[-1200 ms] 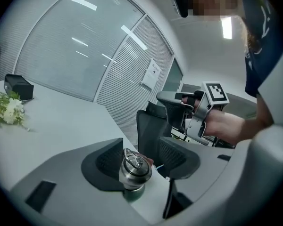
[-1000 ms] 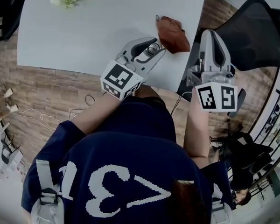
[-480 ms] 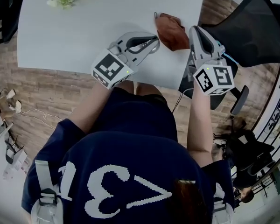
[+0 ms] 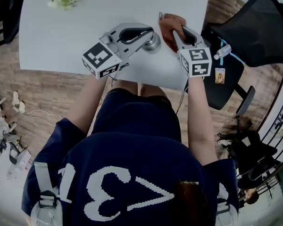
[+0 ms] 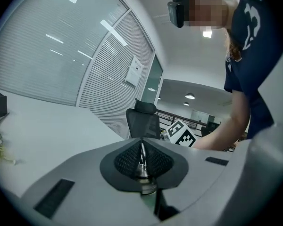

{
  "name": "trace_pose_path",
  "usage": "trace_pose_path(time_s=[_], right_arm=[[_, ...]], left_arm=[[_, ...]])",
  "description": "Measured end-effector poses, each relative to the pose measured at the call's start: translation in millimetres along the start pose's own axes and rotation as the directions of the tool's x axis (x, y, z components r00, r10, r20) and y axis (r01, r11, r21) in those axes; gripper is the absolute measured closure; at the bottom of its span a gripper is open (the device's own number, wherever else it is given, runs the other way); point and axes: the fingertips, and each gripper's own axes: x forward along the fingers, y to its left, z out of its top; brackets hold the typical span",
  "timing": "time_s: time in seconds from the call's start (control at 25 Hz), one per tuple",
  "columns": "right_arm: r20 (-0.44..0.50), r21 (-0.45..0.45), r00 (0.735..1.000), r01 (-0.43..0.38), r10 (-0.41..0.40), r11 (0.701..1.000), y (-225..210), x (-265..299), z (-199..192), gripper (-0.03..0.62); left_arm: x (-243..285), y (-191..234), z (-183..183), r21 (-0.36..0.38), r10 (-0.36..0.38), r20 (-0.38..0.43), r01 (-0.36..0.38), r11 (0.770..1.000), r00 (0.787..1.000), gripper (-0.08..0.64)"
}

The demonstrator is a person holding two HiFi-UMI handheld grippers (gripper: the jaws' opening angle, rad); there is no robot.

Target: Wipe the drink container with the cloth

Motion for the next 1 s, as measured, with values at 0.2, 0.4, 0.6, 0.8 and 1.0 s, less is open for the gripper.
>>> trace_pose_path(time_s=[0.2, 0.4, 0.6, 0.8, 1.0], right_arm=[[0.211, 0.355, 0.959, -0.256, 0.189, 0.899, 24, -14, 29, 0.522], [0.371, 0.381, 0.875, -0.450, 0.312, 0.808, 64, -29, 80, 0.525], [0.435, 0.314, 0.824, -0.516, 0.363, 0.797, 85, -41, 120, 0.526], [0.318, 0.282, 0.873, -0.459, 0.369, 0.843, 90, -24, 86, 0.526], [0.200, 0.265, 0.937, -0.334, 0.287, 0.905, 79, -14, 41, 0.528]], left_arm=[[-4, 4, 0, -0.009, 0.010, 0.006, -0.010, 1.000, 1.000, 0.536], [-8, 5, -1, 0.010, 0.029, 0.008, -0.029, 1.000, 1.000, 0.535], [-9, 4, -2, 0.069, 0.039, -0.016, -0.038, 0.997, 0.999, 0.537], [-16, -1, -4, 0.080, 0.032, 0.004, -0.032, 0.996, 0.999, 0.537], [-26, -13, -9, 0.056, 0.025, 0.016, -0.026, 0.998, 1.000, 0.537]])
